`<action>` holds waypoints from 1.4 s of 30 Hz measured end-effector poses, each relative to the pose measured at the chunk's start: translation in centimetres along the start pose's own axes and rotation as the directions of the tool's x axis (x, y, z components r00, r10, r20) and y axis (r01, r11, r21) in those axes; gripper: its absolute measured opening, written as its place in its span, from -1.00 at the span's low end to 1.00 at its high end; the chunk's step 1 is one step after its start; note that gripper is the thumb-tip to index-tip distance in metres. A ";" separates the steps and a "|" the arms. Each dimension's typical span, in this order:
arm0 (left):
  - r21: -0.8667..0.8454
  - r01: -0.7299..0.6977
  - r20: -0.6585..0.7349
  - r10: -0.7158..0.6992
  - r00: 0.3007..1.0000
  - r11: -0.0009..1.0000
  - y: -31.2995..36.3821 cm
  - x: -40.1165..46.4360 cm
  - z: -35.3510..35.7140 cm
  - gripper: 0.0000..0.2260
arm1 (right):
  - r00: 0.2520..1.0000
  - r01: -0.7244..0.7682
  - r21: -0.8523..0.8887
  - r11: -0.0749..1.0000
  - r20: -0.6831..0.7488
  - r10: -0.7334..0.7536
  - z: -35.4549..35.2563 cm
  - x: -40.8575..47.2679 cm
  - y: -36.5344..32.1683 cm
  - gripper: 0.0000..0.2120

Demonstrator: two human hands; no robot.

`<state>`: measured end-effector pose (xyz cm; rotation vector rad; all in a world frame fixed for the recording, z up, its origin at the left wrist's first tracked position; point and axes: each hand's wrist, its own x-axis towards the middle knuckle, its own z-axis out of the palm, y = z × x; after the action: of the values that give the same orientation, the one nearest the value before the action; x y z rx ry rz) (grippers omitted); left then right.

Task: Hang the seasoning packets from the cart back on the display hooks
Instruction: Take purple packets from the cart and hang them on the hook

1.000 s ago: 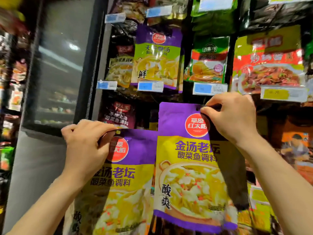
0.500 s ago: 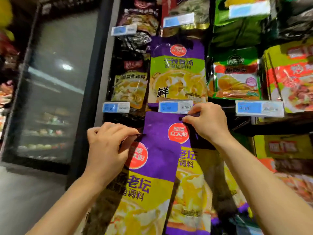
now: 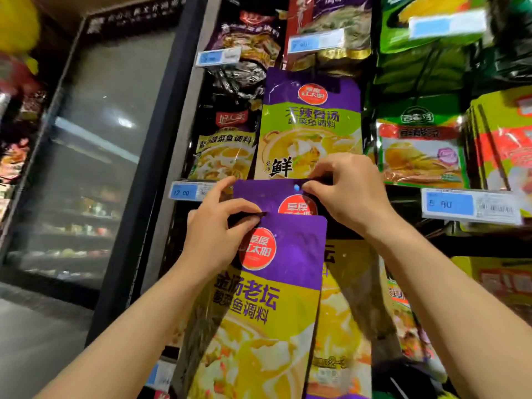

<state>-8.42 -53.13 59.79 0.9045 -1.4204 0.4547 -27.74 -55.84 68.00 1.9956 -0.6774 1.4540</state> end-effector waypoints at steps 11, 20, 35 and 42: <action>-0.055 0.085 0.099 -0.080 0.992 0.995 -1.9 -1.2 1.2 -0.83 | 0.989 0.121 0.058 0.991 -0.091 -0.115 2.5 -6.4 0.5 -0.90; -0.153 0.011 0.025 -0.007 1.000 0.988 -1.9 -2.5 0.9 -0.84 | 0.997 0.043 0.135 0.990 -0.066 -0.034 1.4 -6.9 0.7 -0.82; 0.142 -0.229 -0.237 0.258 0.937 0.963 2.0 -5.1 3.4 -0.87 | 0.941 -0.338 0.545 0.767 0.179 0.287 -3.8 -11.2 3.0 -0.96; 0.201 -0.224 -0.176 0.260 0.949 0.954 2.3 -5.5 3.5 -0.88 | 0.962 -0.267 0.329 0.906 0.035 0.271 -4.5 -11.6 2.0 -0.95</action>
<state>-13.20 -53.04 54.81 0.8029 -1.3236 0.8485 -35.36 -53.33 58.33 2.2086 -0.7690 1.8462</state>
